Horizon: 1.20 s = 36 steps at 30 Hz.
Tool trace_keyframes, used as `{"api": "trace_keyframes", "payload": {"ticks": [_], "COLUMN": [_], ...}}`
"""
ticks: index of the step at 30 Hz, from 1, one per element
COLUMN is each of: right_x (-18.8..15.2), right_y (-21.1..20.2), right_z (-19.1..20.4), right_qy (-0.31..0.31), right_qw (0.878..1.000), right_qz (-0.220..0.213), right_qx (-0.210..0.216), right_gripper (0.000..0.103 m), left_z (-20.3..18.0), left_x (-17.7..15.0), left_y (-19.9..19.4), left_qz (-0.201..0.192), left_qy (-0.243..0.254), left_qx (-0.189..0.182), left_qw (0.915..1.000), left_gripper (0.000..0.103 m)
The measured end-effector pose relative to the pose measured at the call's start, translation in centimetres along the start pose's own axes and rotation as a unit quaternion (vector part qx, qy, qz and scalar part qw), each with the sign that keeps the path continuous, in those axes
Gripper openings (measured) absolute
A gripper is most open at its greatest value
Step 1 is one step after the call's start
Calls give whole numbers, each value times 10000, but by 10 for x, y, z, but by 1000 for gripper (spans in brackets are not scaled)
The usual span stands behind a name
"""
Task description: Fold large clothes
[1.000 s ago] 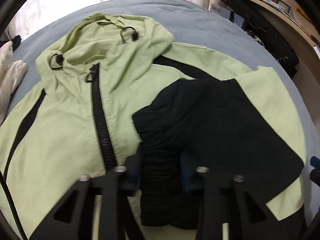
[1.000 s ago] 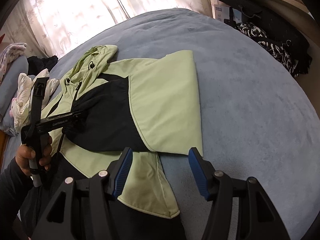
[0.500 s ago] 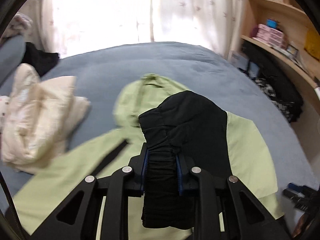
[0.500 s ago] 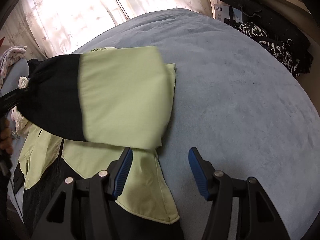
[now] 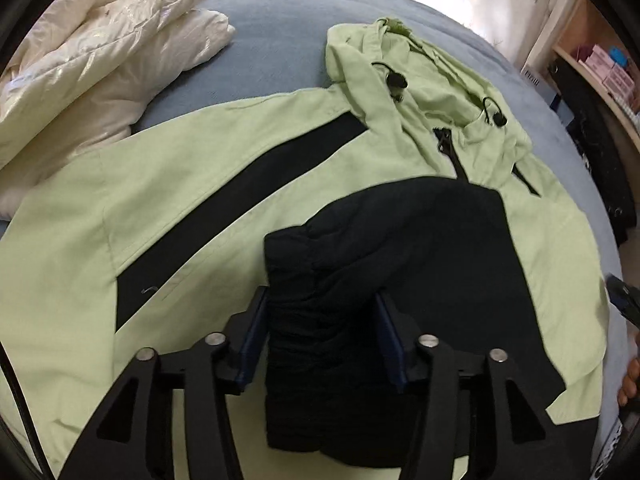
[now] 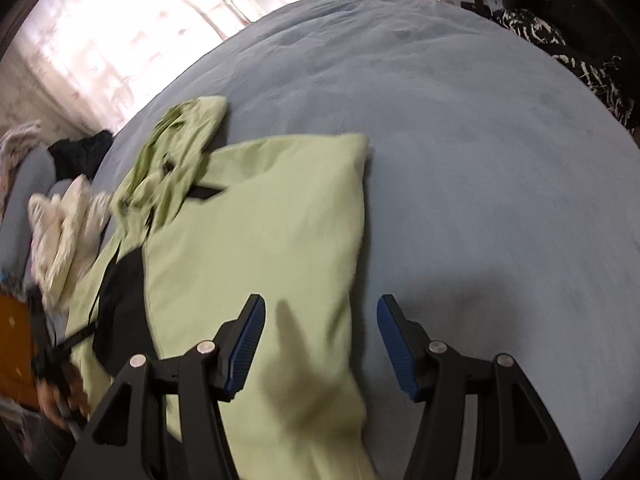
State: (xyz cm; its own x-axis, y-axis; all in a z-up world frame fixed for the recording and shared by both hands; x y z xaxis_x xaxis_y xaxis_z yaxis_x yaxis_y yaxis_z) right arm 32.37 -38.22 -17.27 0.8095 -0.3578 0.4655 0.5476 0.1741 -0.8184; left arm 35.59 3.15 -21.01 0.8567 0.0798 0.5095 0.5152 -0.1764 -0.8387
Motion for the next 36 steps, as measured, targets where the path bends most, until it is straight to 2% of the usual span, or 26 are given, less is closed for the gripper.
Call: {"api": "trace_keyframes", "payload": {"ticks": [3, 4, 5, 6, 7, 8, 11, 16, 18, 21, 24, 27, 30, 34, 36], "right_x": [18, 22, 23, 24, 26, 28, 37, 31, 31, 28, 19, -2, -31, -69, -84], "right_y": [28, 40, 48, 51, 52, 51, 30, 48, 39, 13, -18, -35, -33, -17, 1], "right_z": [-5, -9, -12, -12, -10, -8, -5, -18, -18, -11, 8, 37, 72, 115, 130], "right_qy": [245, 392, 505, 511, 380, 239, -193, -313, -239, -274, -579, -737, -905, -1314, -1456], "right_qw": [9996, 9990, 9983, 9983, 9990, 9995, 9981, 9974, 9971, 9965, 9937, 9956, 9957, 9910, 9888], "right_qz": [98, 211, 285, 286, 239, 205, -326, 26, 39, -141, -478, -439, -153, 3, 166], "right_qx": [-102, -70, -7, 29, 48, -40, -493, -645, -715, -777, -837, -372, 134, 253, 277], "right_gripper": [58, 58, 58, 50, 38, 8, 2, 3, 11, 13, 13, 13, 13, 13, 13], "left_z": [-7, -6, -10, -16, -22, -27, -39, -38, -37, -35, -34, -40, -57, -79, -91], "left_x": [4, 5, 8, 9, 11, 14, 20, 16, 16, 14, 12, 7, -3, -22, -34], "left_y": [2, 4, 4, 2, 0, 2, 2, 26, 21, 4, -27, -57, -71, -66, -44], "left_qz": [-73, -130, -207, -292, -383, -457, -507, -246, -275, -309, -699, -1010, -800, -871, -613], "left_qy": [110, 176, 273, 390, 488, 563, 737, 666, 682, 813, 985, 1065, 1006, 779, 675], "left_qx": [59, 65, 61, -7, -21, -7, 68, 243, 307, 327, 432, 333, -1, -195, -238], "left_qw": [9999, 9997, 9994, 9988, 9981, 9974, 9960, 9972, 9968, 9957, 9917, 9886, 9917, 9930, 9956], "left_gripper": [50, 46, 34, 29, 28, 28, 28, 32, 39, 47, 48, 48, 48, 48, 48]}}
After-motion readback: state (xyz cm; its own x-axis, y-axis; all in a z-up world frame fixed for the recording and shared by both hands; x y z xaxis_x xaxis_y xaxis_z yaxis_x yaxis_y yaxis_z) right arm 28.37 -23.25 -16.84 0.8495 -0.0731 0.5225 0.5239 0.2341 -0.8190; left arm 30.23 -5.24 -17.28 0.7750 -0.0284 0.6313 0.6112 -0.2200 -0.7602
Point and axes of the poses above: each gripper's, at about its wrist camera, not at the fingertips, and y roughly the way its jaws point, z to its left, x to its top, the point moved 4 cm from there along y, roughly the way its jaws point, and after that the axes turned 5 degrees about -z, right-handed, at the moved point
